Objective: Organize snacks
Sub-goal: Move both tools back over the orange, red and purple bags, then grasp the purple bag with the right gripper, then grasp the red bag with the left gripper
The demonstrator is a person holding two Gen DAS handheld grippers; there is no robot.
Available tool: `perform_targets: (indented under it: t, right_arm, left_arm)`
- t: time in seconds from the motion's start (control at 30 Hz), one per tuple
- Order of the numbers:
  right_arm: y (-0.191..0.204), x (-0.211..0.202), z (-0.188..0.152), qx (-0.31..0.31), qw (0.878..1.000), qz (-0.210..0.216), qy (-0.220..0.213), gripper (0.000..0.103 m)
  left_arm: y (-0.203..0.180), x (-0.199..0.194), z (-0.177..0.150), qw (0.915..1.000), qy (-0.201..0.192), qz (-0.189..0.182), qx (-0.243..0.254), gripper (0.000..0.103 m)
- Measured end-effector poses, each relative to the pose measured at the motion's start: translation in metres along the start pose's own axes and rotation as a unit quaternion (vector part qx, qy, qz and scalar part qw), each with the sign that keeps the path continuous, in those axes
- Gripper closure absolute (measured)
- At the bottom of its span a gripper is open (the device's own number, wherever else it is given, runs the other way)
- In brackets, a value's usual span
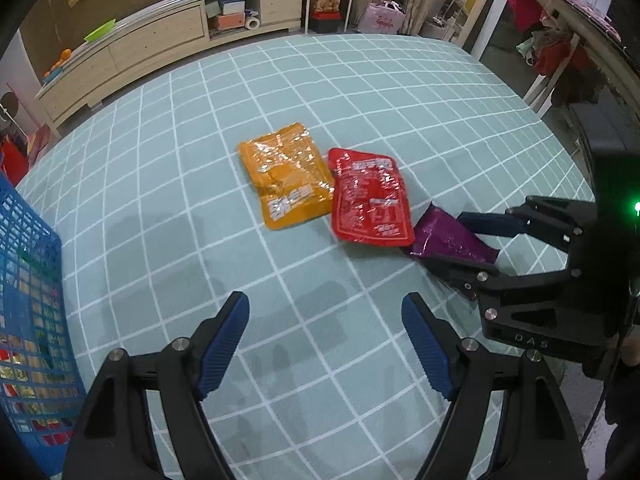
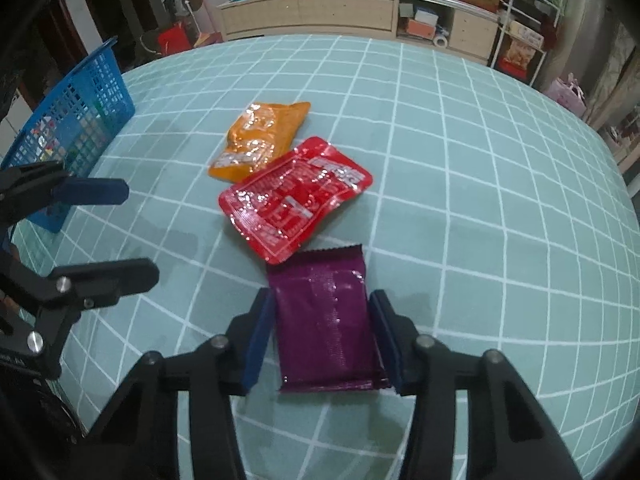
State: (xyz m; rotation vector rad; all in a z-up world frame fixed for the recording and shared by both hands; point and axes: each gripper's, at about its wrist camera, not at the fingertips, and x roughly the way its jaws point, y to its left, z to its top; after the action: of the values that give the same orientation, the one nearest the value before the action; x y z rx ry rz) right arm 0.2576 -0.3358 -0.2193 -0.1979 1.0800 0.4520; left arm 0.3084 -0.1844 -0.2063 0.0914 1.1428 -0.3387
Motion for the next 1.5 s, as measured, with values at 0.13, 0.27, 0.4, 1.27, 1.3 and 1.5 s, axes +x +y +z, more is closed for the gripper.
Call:
perform_targets:
  t: [0.13, 0.27, 0.4, 1.27, 1.3, 1.5]
  right_arm:
    - [-0.01, -0.009, -0.009, 0.026, 1.0, -0.007, 0.001, 0.051]
    - [-0.028, -0.022, -0.009, 0.075, 0.997, -0.011, -0.007, 0.051]
    - [-0.05, -0.029, -0.008, 0.117, 0.993, -0.015, -0.014, 0.051]
    - [-0.093, -0.028, -0.009, 0.19, 0.981, -0.021, -0.029, 0.051]
    - [-0.094, -0.029, -0.01, 0.192, 0.981, -0.021, -0.029, 0.051]
    - [-0.091, -0.025, -0.011, 0.199, 0.979, -0.019, -0.029, 0.051]
  left_arm:
    - [-0.008, -0.003, 0.007, 0.9998, -0.002, -0.003, 0.017, 0.026]
    - [-0.015, 0.004, 0.023, 0.9995, 0.005, -0.012, 0.028, 0.026]
    - [-0.021, 0.016, 0.039, 0.9988, 0.014, -0.017, 0.045, 0.026]
    - [-0.05, 0.095, 0.092, 0.9941, 0.064, 0.01, 0.087, 0.031]
    - [-0.051, 0.095, 0.091, 0.9938, 0.063, 0.017, 0.09, 0.04]
    - [-0.063, 0.093, 0.089, 0.9917, 0.064, 0.014, 0.11, 0.06]
